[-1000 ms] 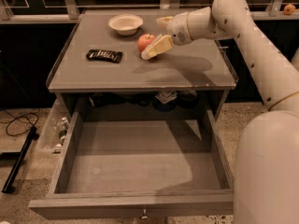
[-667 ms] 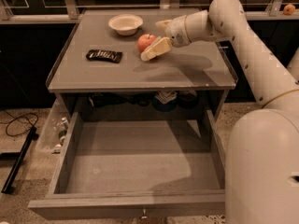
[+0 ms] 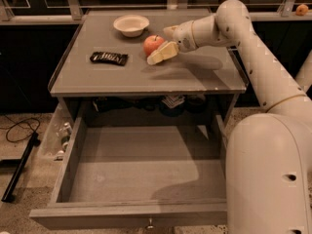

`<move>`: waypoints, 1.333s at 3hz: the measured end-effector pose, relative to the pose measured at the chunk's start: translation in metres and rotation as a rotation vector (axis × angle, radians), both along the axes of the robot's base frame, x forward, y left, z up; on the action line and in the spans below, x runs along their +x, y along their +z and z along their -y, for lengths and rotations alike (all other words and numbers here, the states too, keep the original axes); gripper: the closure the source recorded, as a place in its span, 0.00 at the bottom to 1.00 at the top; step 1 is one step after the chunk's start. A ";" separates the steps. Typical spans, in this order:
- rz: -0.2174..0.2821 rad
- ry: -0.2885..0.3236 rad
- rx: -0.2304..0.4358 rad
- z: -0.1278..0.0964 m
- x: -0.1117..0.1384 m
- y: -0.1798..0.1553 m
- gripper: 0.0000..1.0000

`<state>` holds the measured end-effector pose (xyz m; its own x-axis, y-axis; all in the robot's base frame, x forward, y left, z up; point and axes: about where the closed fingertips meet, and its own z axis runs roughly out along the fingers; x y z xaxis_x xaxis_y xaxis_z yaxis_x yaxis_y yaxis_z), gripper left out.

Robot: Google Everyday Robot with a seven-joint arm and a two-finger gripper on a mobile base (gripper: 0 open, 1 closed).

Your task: Place apple into top drawer

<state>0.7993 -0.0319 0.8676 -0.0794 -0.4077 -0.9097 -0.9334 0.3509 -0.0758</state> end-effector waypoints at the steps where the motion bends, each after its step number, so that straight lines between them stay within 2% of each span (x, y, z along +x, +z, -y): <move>1: 0.000 0.000 0.000 0.000 0.000 0.000 0.19; 4: 0.000 0.000 0.000 0.000 0.000 0.000 0.89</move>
Offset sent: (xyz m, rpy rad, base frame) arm 0.0000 0.0000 0.0000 0.0000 0.0000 0.0000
